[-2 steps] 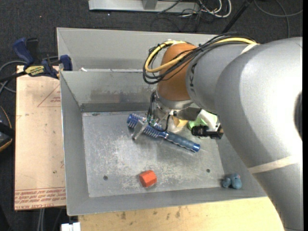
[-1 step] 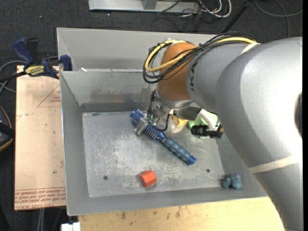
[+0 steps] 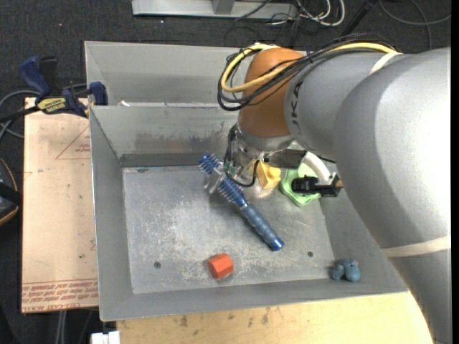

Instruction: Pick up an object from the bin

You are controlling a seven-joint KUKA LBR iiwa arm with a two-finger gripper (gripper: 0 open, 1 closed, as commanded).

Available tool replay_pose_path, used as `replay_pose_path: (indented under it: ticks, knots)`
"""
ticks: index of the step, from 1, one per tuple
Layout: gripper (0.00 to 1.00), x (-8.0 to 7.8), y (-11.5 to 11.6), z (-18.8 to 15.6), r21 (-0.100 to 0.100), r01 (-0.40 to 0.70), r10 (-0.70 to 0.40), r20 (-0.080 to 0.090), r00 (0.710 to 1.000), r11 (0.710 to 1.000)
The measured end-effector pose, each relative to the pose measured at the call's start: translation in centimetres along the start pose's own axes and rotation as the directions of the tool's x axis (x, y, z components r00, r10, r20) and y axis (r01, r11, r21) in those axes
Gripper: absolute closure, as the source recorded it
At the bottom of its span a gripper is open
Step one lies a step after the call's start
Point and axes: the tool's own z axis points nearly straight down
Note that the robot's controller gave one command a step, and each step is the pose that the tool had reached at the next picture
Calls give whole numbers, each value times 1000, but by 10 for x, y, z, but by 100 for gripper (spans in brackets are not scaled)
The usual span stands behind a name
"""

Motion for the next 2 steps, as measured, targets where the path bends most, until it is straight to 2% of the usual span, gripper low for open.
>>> replay_pose_path:
  ticks: [2]
  knots:
    - [100, 0, 1, -29, 3, 6, -6, -2, 1000, 1000]
